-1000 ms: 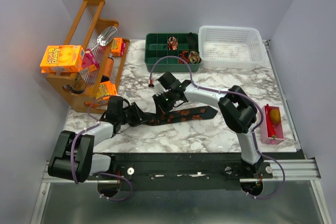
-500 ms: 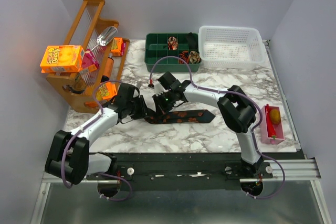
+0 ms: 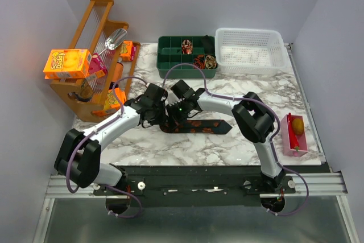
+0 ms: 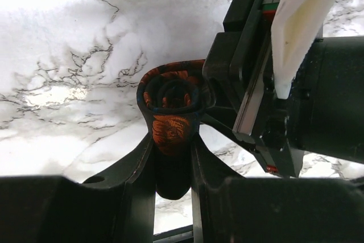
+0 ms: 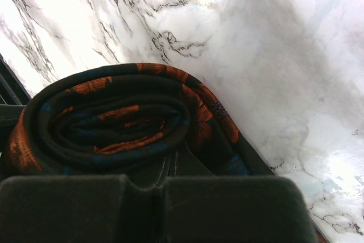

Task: Roll the ties
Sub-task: Roll the tie at the center of the board.

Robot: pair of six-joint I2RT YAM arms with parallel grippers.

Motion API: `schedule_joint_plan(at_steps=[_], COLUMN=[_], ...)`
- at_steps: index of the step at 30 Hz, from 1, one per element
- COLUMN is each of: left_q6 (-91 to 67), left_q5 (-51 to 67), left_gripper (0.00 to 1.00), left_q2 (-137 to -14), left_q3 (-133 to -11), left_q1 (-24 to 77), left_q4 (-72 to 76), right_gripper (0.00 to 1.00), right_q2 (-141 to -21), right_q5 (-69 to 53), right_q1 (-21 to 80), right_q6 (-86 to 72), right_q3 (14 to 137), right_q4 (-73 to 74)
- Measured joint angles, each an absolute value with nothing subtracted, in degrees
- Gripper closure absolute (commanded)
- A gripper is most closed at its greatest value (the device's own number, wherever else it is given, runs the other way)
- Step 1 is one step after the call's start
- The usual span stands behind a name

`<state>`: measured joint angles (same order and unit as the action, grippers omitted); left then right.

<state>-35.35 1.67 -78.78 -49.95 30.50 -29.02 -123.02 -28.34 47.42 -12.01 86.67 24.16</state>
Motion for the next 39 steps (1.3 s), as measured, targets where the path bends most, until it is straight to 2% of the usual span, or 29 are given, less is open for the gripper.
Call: schedule_joint_plan(at_steps=[17, 26, 36, 39], left_q6=[-35.0, -34.4, -35.3, -35.7], left_q5=[-9.8, -16.5, -26.3, -28.6], left_gripper=[0.90, 0.90, 0.90, 0.87], left_q2=[-81.2, -82.7, -93.2, -96.1], left_q3=[-54.5, -56.9, -63.8, -65.7], left_q1=[33.5, 34.2, 39.3, 41.6], left_q4=[-38.3, -44.9, -52.6, -54.4], right_gripper=[1.00, 0.99, 1.00, 1.00], right_q2=[-122.8, -115.3, -114.1, -114.1], right_q5=[-31.7, -33.8, -33.8, -33.8], right_q1=[46.3, 39.5, 36.6, 36.6], right_q6=[-13.9, -15.0, -15.0, -15.0], right_q3=[86.8, 85.0, 79.3, 78.8], right_q4=[24.0, 22.3, 21.0, 21.0])
